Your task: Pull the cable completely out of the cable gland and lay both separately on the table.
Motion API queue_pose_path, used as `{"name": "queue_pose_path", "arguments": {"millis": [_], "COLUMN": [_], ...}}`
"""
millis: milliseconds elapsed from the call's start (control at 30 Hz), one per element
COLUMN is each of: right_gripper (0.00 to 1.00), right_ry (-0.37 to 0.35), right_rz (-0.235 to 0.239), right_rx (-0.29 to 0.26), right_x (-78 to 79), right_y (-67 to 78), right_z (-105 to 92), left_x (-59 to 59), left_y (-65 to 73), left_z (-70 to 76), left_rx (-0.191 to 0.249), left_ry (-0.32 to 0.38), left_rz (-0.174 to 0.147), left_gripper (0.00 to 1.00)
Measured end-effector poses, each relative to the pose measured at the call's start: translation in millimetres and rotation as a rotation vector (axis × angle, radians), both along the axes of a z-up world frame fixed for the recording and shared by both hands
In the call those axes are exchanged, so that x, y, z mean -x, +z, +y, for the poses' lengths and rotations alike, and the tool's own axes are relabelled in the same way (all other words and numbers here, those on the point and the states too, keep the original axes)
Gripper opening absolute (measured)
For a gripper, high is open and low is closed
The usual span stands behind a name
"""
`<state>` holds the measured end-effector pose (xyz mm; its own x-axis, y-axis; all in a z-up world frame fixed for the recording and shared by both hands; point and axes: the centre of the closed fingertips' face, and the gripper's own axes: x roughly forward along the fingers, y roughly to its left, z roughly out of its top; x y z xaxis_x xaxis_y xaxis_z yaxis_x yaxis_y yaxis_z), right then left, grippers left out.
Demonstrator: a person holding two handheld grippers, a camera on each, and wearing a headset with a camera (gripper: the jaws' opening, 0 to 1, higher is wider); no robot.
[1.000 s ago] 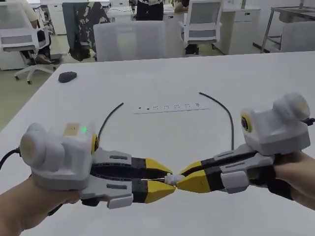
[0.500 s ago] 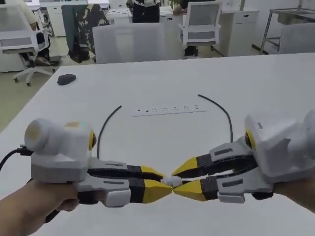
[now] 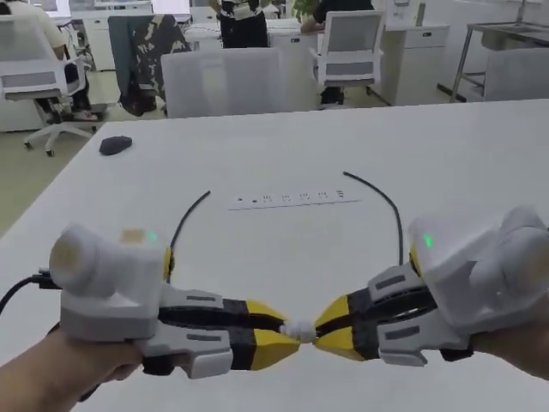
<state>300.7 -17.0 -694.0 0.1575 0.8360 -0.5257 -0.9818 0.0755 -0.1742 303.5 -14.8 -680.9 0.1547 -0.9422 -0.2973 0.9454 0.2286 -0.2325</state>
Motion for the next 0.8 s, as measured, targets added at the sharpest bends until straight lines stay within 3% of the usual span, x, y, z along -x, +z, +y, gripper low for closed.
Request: {"name": "queue_pose_path", "arguments": {"millis": [100, 267, 433, 600, 667, 700, 733, 800], "right_gripper": [0.00, 0.00, 0.00, 0.00, 0.00, 0.00, 0.00, 0.00], "right_ry": [-0.017, -0.087, -0.212, -0.309, -0.332, -0.354, -0.362, -0.401], "right_rz": [-0.033, -0.003, -0.018, 0.050, 0.051, 0.088, 0.065, 0.096], "right_rx": [0.004, 0.003, 0.094, 0.169, 0.199, 0.238, 0.265, 0.295], "right_x": [-0.6, -2.9, -11.8, -13.2, -14.9, -12.3, -14.9, -13.3], "right_y": [-2.9, -9.8, -27.5, -49.4, -56.8, -66.0, -70.0, -80.6], "right_z": [-5.4, -32.6, -85.7, -132.1, -149.8, -162.4, -170.4, -183.7], "left_x": [-0.6, 0.5, -3.5, -7.8, -8.6, -8.2, -8.3, -10.6], "left_y": [-2.2, -5.6, -12.4, -20.7, -23.1, -23.5, -23.9, -25.6], "left_z": [0.8, 9.2, 24.6, 40.1, 46.5, 48.6, 49.8, 52.7], "left_rx": [-0.008, -0.011, -0.031, -0.062, -0.068, -0.067, -0.068, -0.080], "left_ry": [0.012, 0.024, 0.050, 0.078, 0.085, 0.085, 0.086, 0.097], "left_rz": [-0.012, -0.036, -0.045, -0.050, -0.041, -0.038, -0.047, -0.048], "left_gripper": [0.14, 0.14, 0.14, 0.14, 0.14, 0.14, 0.14, 0.14]}}
